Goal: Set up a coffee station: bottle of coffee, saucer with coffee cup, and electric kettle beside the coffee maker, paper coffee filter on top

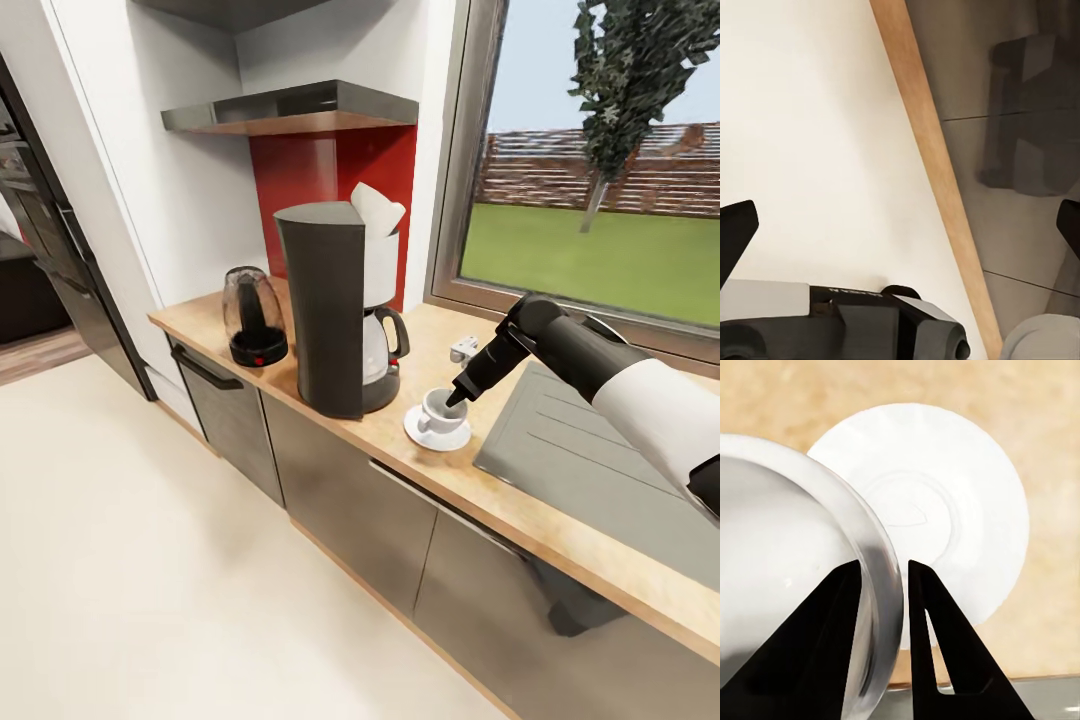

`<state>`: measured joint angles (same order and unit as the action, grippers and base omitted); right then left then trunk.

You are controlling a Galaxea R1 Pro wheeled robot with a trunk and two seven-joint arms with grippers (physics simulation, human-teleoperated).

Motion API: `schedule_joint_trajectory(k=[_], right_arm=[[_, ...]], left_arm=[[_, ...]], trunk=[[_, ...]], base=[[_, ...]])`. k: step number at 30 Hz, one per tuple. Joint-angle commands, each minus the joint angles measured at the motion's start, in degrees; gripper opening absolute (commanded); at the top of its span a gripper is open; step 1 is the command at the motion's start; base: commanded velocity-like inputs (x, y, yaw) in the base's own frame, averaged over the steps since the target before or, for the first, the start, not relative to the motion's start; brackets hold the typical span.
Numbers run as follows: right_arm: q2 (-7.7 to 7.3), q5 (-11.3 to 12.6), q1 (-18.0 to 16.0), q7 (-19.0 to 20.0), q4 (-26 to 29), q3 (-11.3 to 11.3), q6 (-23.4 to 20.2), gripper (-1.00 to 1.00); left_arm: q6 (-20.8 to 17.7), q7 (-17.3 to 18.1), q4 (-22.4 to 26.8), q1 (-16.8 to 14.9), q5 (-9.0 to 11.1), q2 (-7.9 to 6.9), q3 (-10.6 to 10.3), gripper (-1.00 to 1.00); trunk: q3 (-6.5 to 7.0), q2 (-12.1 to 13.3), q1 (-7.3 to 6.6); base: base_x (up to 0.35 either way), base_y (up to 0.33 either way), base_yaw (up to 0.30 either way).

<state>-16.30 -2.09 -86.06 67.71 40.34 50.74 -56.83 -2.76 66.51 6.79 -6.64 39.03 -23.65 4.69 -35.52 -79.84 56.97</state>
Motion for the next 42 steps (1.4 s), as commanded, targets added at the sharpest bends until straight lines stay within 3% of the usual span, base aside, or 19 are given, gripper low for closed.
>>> schedule_joint_trajectory(k=[1,42], right_arm=[[-0.05,-0.2,-0.1,0.3,0.1,0.1,-0.3,-1.00],[-0.05,-0.2,0.0,0.2,0.1,0.1,-0.3,-1.00]], left_arm=[[-0.3,0.2,0.0,0.0,-0.4,0.01,0.5,1.00],[-0.3,0.3,0.0,0.0,-0.4,0.01,0.4,1.00]], trunk=[[-0.06,0.0,0.00],[-2.03,-4.4,2.41]], base=[[0.000,0.000,0.000],[0.000,0.000,0.000]])
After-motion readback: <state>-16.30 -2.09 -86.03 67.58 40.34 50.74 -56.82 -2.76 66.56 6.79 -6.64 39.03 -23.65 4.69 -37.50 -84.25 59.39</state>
